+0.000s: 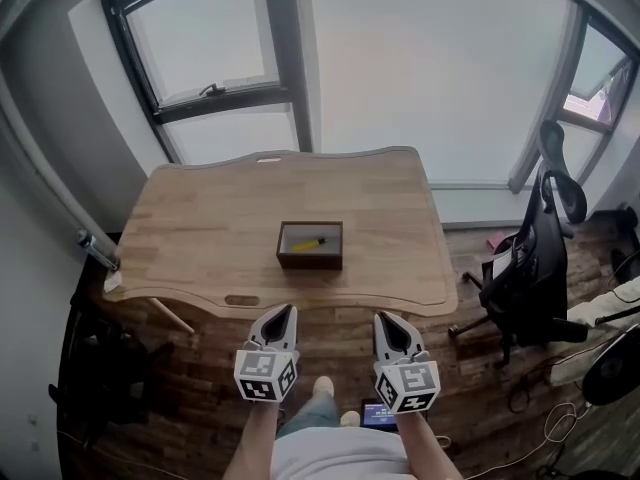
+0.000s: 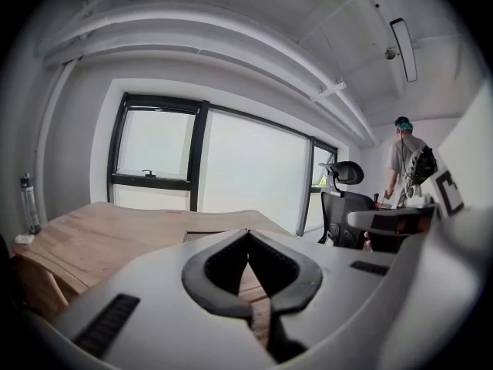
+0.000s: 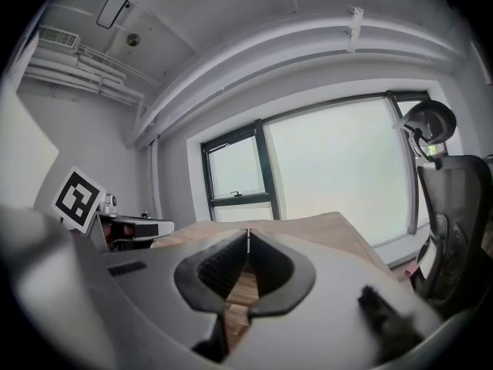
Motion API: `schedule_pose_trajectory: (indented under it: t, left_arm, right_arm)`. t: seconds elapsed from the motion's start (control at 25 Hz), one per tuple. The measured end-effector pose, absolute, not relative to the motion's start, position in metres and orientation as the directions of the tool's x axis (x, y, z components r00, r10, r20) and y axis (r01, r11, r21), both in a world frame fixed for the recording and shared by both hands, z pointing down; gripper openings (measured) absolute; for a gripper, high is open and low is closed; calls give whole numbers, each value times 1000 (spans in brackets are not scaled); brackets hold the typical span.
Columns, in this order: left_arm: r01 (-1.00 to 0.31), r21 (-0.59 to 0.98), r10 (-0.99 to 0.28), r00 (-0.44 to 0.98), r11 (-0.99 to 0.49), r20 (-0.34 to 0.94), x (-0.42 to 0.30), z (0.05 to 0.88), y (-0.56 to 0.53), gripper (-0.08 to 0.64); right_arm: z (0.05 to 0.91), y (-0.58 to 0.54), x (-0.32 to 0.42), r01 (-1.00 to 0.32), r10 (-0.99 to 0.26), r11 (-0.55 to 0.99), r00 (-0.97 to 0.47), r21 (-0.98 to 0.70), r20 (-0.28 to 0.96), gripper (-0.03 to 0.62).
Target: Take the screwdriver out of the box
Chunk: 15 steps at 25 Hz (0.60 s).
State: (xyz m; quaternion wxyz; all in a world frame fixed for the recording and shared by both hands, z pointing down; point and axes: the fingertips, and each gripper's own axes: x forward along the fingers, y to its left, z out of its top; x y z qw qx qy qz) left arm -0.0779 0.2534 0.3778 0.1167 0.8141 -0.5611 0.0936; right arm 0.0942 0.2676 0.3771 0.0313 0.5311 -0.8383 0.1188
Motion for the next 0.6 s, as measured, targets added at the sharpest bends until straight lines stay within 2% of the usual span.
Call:
schedule_pose_trajectory:
  t: [0.6]
  left_arm:
    - [-915,111,-869,402,-387,289,-64,397,182,12]
  right_arm:
    - [395,195,102,-913,-892,379,-405,-152,202,32]
